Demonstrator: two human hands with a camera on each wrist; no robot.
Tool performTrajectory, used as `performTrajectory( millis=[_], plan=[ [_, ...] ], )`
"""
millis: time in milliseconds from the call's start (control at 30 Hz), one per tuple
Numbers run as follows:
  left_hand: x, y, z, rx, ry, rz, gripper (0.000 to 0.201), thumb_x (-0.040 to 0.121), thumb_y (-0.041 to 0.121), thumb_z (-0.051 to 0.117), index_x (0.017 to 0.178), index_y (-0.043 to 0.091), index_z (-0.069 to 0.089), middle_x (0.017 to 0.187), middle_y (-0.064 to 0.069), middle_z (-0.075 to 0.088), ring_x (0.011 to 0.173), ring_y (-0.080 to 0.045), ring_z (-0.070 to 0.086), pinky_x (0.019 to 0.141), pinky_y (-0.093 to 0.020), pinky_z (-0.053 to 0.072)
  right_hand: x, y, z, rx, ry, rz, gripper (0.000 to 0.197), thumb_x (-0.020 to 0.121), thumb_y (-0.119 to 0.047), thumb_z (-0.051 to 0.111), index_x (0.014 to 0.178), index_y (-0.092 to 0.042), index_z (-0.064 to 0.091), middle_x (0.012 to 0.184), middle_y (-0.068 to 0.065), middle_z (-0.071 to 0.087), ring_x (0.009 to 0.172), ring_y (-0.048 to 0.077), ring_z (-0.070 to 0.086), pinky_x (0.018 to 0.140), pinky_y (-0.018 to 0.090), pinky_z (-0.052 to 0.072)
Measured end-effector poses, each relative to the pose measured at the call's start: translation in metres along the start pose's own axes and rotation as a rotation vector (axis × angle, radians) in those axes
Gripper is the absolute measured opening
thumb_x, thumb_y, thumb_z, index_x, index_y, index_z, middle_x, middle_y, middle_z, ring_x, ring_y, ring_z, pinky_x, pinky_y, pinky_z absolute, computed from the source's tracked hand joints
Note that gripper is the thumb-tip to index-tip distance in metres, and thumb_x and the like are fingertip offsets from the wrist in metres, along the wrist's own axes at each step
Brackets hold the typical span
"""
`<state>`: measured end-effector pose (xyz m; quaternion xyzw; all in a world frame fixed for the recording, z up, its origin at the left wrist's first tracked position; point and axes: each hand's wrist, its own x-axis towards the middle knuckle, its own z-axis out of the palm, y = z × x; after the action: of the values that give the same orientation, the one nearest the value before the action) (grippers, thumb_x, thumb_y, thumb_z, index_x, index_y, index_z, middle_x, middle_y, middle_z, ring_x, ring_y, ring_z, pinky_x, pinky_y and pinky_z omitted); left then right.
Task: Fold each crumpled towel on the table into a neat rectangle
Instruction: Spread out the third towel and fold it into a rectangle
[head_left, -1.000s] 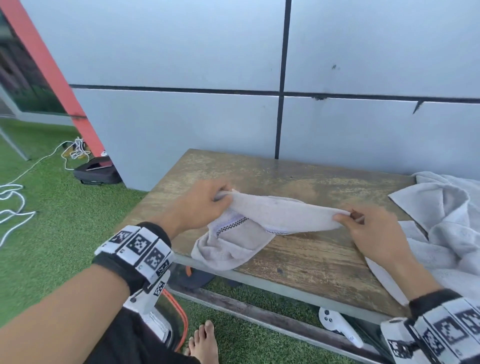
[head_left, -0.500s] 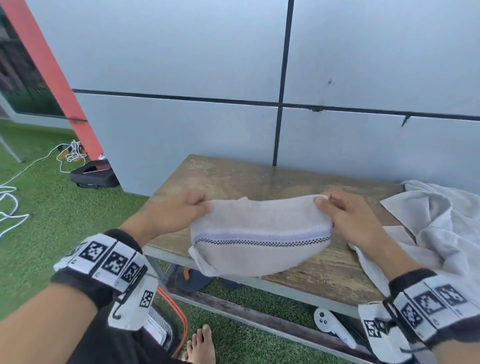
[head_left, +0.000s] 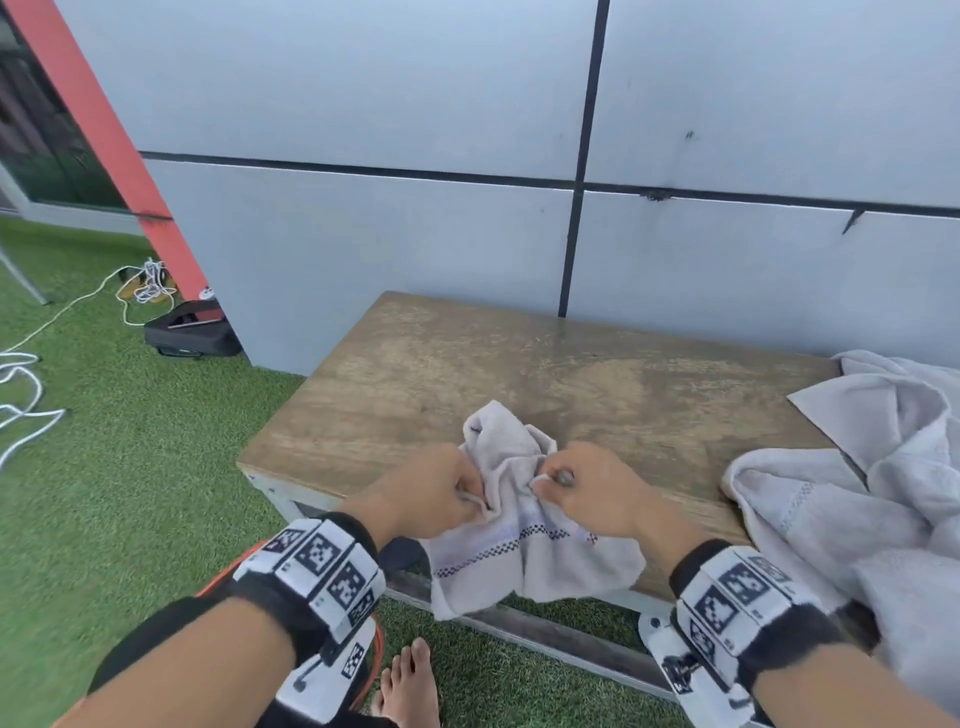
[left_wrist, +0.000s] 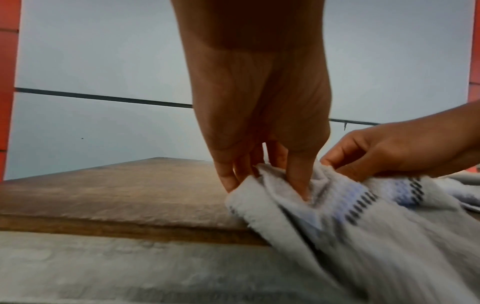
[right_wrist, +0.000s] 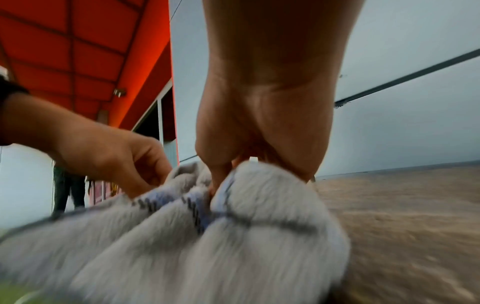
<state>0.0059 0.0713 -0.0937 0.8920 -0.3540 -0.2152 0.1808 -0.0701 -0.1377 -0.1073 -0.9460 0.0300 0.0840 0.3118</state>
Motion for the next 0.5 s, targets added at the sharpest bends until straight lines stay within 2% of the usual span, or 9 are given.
performTrajectory(
  millis=[33,67,100,133,233,267,367,433,500],
  plan=[
    [0.003,0.004,-0.006,-0.009,-0.016,0.029,0.031,0.081,0.006,0.061,0.053,0.007,0.046,0.054,-0.008,0.035,0.047,-0.013,0.023,0.05,-0.026,0.023,-0.002,0.0,-0.007,0.013,-0.021,0.001,0.041,0.098,-0.023,0.06,0.066,0.001,0.053,0.061,0.013,0.054,0.054,0.016,0.047,0.065,0.041,0.051],
    [0.011,0.007,-0.014,-0.01,-0.026,0.047,0.028,0.08,0.005,0.061,0.054,0.003,0.052,0.054,-0.01,0.039,0.046,-0.012,0.025,0.049,-0.025,0.024,-0.002,0.001,-0.017,0.05,-0.033,0.019,0.039,0.098,-0.022,0.06,0.069,0.004,0.058,0.054,0.002,0.053,0.046,0.007,0.045,0.056,0.036,0.052],
    [0.022,0.011,-0.024,0.0,-0.024,0.054,0.022,0.08,0.005,0.063,0.058,0.002,0.061,0.054,-0.011,0.048,0.045,-0.011,0.029,0.048,-0.024,0.027,-0.002,0.004,-0.029,0.089,-0.03,0.036,0.037,0.099,-0.021,0.06,0.074,0.006,0.062,0.05,-0.005,0.053,0.041,0.003,0.044,0.048,0.027,0.048],
    [0.035,0.017,-0.037,0.015,-0.007,0.059,0.018,0.081,0.006,0.064,0.065,0.004,0.07,0.057,-0.01,0.058,0.044,-0.009,0.034,0.047,-0.022,0.03,0.001,0.006,-0.044,0.11,0.003,0.052,0.036,0.099,-0.023,0.061,0.076,0.005,0.064,0.051,-0.004,0.054,0.04,0.004,0.045,0.044,0.021,0.043],
    [0.085,0.043,-0.088,0.074,0.145,0.099,0.012,0.08,0.012,0.068,0.079,0.014,0.08,0.069,0.002,0.07,0.049,-0.003,0.049,0.053,-0.018,0.037,0.025,0.013,-0.098,0.057,0.206,0.063,0.036,0.095,-0.029,0.066,0.069,-0.005,0.064,0.056,0.0,0.051,0.05,0.014,0.046,0.053,0.025,0.038],
    [0.104,0.052,-0.106,0.088,0.209,0.105,0.011,0.08,0.014,0.07,0.081,0.016,0.081,0.072,0.003,0.071,0.055,-0.004,0.054,0.056,-0.02,0.04,0.035,0.014,-0.117,0.04,0.28,0.079,0.034,0.094,-0.029,0.066,0.07,-0.005,0.064,0.059,0.001,0.051,0.055,0.015,0.046,0.054,0.026,0.037],
    [0.153,0.079,-0.151,0.128,0.412,0.106,0.009,0.081,0.019,0.07,0.081,0.016,0.079,0.082,-0.004,0.071,0.077,-0.021,0.066,0.072,-0.032,0.053,0.056,0.01,-0.174,0.055,0.544,0.113,0.028,0.095,-0.029,0.062,0.084,-0.004,0.069,0.07,0.006,0.055,0.063,0.019,0.047,0.057,0.024,0.038],
    [0.174,0.09,-0.172,0.147,0.555,0.067,0.007,0.085,0.025,0.069,0.083,0.023,0.076,0.1,-0.005,0.064,0.094,-0.025,0.063,0.086,-0.038,0.054,0.064,0.016,-0.207,0.053,0.698,0.124,0.025,0.095,-0.031,0.06,0.089,-0.01,0.071,0.074,0.01,0.058,0.065,0.024,0.05,0.058,0.029,0.039],
    [0.189,0.091,-0.188,0.166,0.685,-0.012,0.009,0.091,0.028,0.065,0.091,0.026,0.074,0.117,-0.007,0.056,0.102,-0.029,0.06,0.091,-0.042,0.052,0.068,0.033,-0.231,0.018,0.854,0.145,0.021,0.092,-0.037,0.06,0.085,-0.02,0.071,0.087,0.015,0.061,0.068,0.031,0.057,0.067,0.031,0.047]
  ],
)
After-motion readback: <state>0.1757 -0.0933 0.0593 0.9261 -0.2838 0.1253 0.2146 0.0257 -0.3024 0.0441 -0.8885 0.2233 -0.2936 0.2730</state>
